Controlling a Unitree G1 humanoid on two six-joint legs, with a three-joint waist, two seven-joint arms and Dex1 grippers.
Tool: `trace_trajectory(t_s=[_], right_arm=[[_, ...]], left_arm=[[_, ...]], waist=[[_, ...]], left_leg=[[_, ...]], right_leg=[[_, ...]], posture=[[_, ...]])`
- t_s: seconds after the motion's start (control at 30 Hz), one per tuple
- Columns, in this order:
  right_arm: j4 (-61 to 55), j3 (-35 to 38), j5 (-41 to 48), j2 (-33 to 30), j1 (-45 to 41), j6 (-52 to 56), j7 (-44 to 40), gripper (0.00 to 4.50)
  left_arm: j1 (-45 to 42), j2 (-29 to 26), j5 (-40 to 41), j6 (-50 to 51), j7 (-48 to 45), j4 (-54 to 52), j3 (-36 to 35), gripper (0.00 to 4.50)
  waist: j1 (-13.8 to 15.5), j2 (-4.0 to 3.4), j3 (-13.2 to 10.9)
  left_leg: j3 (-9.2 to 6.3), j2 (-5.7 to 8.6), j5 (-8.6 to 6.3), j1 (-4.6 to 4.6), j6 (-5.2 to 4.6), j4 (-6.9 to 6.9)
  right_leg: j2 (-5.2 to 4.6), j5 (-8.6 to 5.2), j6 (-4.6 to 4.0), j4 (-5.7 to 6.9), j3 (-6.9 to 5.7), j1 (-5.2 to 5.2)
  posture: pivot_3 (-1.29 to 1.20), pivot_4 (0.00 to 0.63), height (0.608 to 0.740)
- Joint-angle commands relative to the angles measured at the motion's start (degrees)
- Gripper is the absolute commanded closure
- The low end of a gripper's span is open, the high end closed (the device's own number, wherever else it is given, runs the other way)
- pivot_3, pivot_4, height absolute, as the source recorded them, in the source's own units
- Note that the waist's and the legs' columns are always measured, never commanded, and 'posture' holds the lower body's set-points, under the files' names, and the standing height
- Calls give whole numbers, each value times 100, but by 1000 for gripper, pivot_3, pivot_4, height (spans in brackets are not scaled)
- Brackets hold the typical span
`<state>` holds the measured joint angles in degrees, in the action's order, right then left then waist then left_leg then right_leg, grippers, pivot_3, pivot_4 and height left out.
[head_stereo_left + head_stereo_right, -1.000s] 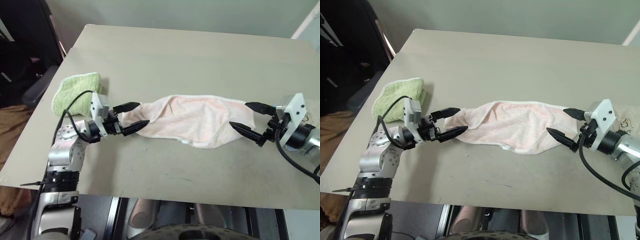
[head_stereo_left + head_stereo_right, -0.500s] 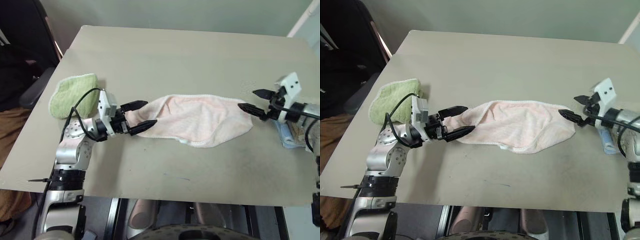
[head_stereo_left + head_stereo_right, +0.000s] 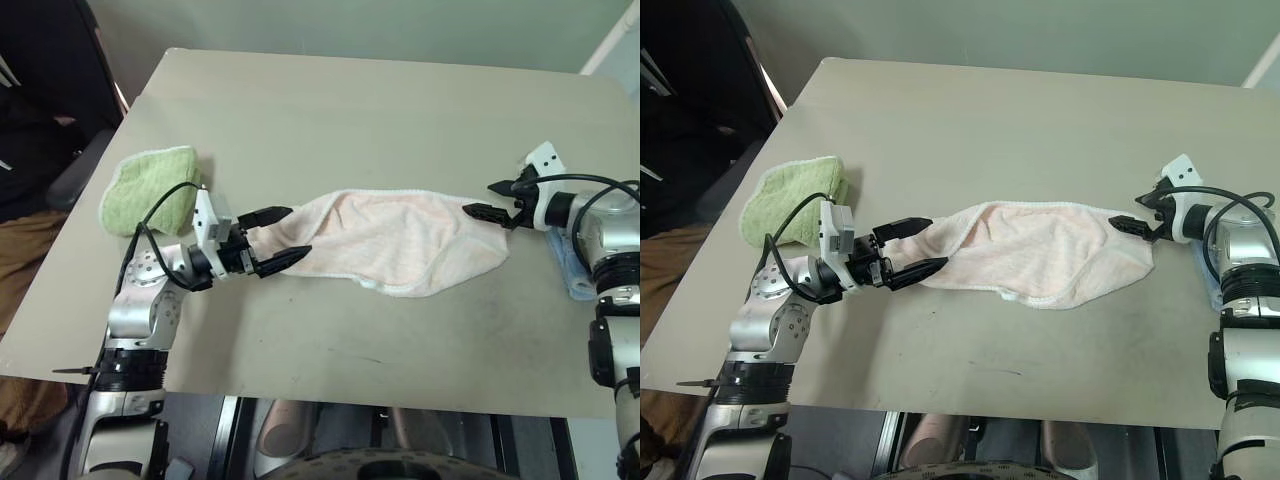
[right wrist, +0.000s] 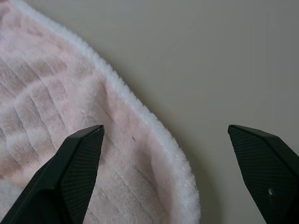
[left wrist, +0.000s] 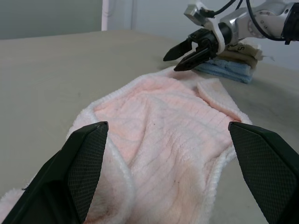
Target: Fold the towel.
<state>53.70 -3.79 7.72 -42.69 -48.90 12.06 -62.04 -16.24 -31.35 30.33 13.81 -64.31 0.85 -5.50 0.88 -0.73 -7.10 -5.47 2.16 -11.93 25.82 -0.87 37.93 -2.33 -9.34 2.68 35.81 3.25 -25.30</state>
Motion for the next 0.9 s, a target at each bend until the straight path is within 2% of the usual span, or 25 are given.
trace_trajectory(t_s=[0.03, 0.1, 0.27, 0.37, 0.73, 0.9], right_arm=[[265, -23, -174, -3, -198, -178, -309, 0], [371, -10, -234, 25, -224, -221, -391, 0], [574, 78, -318, 106, -276, -398, -419, 0], [617, 139, -307, 125, -327, -444, -481, 520], [789, 333, -235, 167, -578, -308, -694, 4472], [664, 328, -296, 135, -519, -373, -843, 4492]], left_arm=[[56, -141, 68, 7, 38, -268, -165, 50], [79, -170, 84, 38, 51, -323, -162, 50], [12, -157, 95, 87, 142, -376, -129, 50], [27, -125, 85, 107, 197, -445, -81, 0], [29, -125, 124, 294, 343, -675, -46, 0], [-14, -144, 109, 340, 393, -703, -39, 0]], waist=[[-2, 0, 0], [-6, 0, 0], [-18, -1, 0], [-11, -1, 0], [-16, -1, -1], [-18, -1, -1]], left_leg=[[0, 0, -8, -1, 15, 0], [0, -1, -31, -3, 55, -1], [0, -2, -29, -9, 66, -2], [0, -3, -27, -9, 66, -2], [0, -3, -25, -12, 72, -9], [0, -3, -22, -13, 75, -11]], right_leg=[[0, -2, -3, 5, 0, -2], [0, -5, -8, 14, 0, -7], [0, -2, -18, 22, 0, -8], [0, 1, -23, 23, 0, -8], [0, 0, -27, 21, 0, -8], [0, 0, -27, 22, 0, -8]], posture=[[0, 150, 740], [0, 150, 740], [0, 150, 740], [0, 150, 740], [0, 150, 740], [0, 150, 740]])
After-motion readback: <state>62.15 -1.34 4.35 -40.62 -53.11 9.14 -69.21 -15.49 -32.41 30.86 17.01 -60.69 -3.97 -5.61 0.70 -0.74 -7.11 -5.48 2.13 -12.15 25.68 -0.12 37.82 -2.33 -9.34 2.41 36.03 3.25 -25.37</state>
